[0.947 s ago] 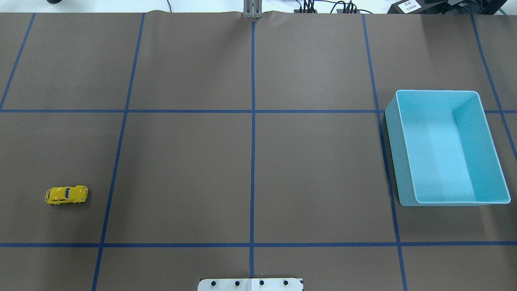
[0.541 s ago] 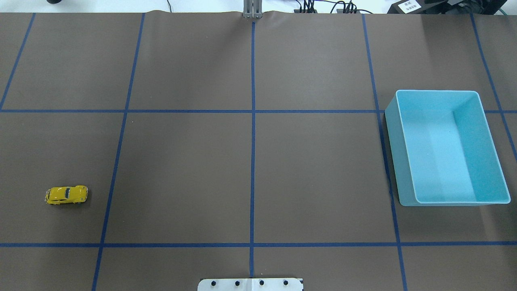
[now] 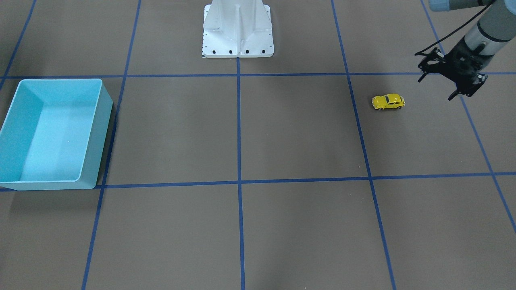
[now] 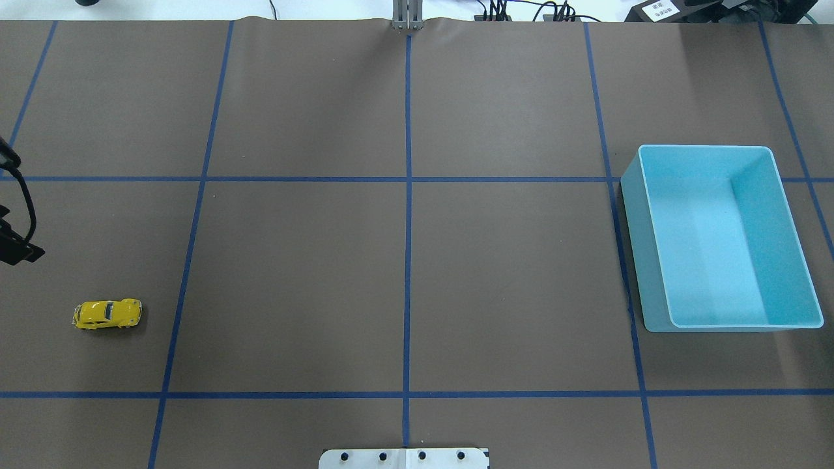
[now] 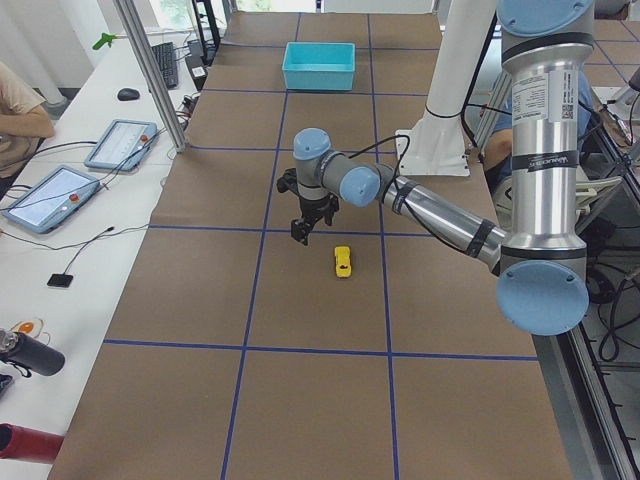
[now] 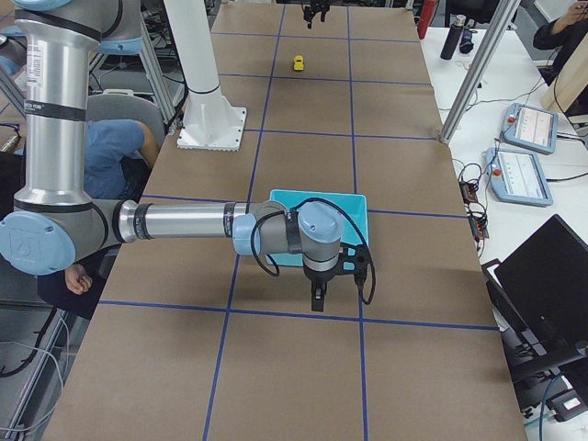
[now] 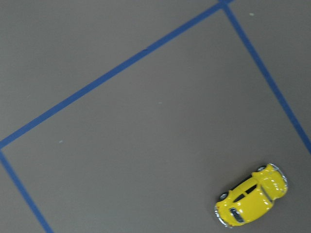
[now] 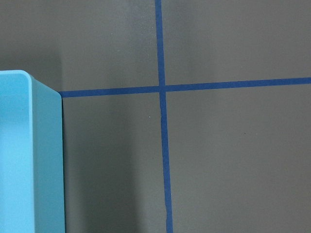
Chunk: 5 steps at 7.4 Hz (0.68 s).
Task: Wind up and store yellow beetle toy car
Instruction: 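Move the left gripper down over the yellow beetle toy car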
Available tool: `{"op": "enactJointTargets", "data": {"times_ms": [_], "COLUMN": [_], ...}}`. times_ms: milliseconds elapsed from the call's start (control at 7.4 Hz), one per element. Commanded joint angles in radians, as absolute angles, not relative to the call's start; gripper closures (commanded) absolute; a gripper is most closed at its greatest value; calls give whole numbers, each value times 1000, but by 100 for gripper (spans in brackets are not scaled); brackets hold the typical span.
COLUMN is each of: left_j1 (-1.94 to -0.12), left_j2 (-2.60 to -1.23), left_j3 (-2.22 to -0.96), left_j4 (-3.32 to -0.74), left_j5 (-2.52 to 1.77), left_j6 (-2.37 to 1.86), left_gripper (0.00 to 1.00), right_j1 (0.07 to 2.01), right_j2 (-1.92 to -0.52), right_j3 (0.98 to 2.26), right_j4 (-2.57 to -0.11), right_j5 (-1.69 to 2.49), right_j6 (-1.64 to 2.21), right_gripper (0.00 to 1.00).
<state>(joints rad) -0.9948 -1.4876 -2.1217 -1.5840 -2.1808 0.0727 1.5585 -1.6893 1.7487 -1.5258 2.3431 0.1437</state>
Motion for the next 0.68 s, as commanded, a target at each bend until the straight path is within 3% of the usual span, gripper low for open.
{"op": "enactJointTargets", "data": {"times_ms": [0, 541], "left_j1": [-846, -665], "left_j2": [-1468, -1480], "left_j3": [-2187, -2218], "left_j4": [-1569, -1464], "left_j5": [-2023, -1751], "left_j6": [170, 484], "left_gripper": [0, 0], "right_j1": [1560, 1560], "right_j2": [-1693, -1695], "right_j3": [1758, 1761], "right_j4": [-1528, -1531], "right_j5": [2345, 2345], "right_j6": [143, 144], "right_gripper": [0, 0]}}
